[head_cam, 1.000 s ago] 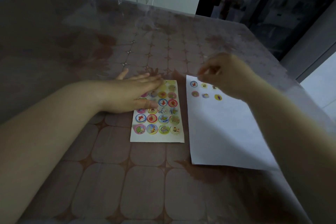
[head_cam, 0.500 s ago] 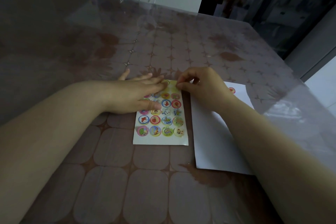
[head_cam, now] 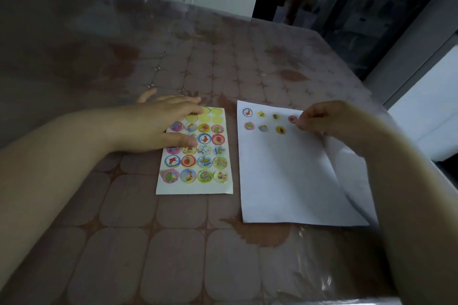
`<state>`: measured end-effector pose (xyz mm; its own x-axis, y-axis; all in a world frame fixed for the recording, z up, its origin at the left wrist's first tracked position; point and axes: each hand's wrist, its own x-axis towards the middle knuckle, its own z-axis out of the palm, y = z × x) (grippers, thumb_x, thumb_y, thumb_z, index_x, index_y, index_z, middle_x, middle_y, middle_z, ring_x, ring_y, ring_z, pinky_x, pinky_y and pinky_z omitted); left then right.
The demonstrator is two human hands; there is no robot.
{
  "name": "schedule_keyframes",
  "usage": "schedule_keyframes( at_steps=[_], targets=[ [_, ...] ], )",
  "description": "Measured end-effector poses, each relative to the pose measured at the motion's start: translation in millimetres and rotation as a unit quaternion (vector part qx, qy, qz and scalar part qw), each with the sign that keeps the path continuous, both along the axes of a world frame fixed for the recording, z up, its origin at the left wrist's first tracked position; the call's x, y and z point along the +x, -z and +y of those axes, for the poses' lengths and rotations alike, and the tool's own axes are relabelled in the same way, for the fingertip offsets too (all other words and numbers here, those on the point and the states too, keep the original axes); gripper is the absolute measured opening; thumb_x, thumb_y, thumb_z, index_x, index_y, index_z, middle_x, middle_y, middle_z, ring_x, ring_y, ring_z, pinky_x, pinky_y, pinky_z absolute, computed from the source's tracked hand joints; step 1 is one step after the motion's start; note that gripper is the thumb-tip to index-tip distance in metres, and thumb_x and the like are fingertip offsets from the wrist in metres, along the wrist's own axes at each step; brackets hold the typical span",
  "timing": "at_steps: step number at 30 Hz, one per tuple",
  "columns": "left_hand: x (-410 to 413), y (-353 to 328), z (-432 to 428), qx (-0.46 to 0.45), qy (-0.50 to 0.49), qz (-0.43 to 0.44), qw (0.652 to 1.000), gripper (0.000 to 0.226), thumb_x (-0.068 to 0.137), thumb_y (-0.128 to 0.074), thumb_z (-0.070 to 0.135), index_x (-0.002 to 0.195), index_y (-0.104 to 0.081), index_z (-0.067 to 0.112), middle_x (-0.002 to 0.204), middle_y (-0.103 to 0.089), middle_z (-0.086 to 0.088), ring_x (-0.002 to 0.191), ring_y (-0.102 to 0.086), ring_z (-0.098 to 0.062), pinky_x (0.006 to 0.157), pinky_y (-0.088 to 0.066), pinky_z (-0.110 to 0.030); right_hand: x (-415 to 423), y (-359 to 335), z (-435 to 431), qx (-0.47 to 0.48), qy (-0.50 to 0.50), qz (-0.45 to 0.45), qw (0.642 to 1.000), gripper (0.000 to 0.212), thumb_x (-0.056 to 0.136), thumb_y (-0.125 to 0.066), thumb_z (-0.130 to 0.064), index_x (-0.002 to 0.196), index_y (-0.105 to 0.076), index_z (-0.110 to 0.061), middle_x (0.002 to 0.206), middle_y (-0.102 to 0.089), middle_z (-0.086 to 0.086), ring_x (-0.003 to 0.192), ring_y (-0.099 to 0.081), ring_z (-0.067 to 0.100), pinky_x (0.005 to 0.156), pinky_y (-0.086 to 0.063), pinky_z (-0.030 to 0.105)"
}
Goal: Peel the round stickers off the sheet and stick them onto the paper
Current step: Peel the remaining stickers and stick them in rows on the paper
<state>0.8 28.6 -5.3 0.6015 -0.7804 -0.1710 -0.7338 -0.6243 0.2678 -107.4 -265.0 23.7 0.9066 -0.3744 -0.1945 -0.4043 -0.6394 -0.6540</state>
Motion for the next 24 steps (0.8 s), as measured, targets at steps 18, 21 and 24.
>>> schedule_keyframes(
  at_steps=[18,21,24],
  targets=[
    [8,5,4,-0.029,0.011,-0.022,0.999,0.114,0.043,-0.003,0.097,0.142,-0.018,0.042,0.153,-0.013,0.02,0.129,-0.007,0.012,0.115,0.006,-0.036,0,16,0,0.024,0.041,-0.039,0.998,0.006,0.074,-0.075,-0.019,0.072,-0.069,-0.018,0.061,-0.058,-0.027,0.061,-0.05,0.0,0.052,-0.038,0.017],
    [8,5,4,-0.031,0.012,-0.026,0.999,0.115,0.041,-0.001,0.097,0.142,-0.018,0.042,0.153,-0.014,0.02,0.128,-0.007,0.012,0.114,0.006,-0.036,3,16,-2,0.006,0.047,-0.037,0.998,0.02,0.07,-0.078,-0.023,0.086,-0.066,-0.02,0.074,-0.056,-0.011,0.065,-0.05,0.007,0.053,-0.039,0.021],
    [9,2,6,-0.038,0.013,-0.03,0.999,0.116,0.041,-0.005,0.098,0.141,-0.02,0.042,0.153,-0.015,0.019,0.129,-0.009,0.01,0.113,0.005,-0.033,4,17,-4,-0.016,0.059,-0.021,0.998,0.035,0.068,-0.079,-0.03,0.094,-0.056,-0.024,0.081,-0.05,-0.006,0.068,-0.048,0.011,0.055,-0.038,0.024]
  ],
)
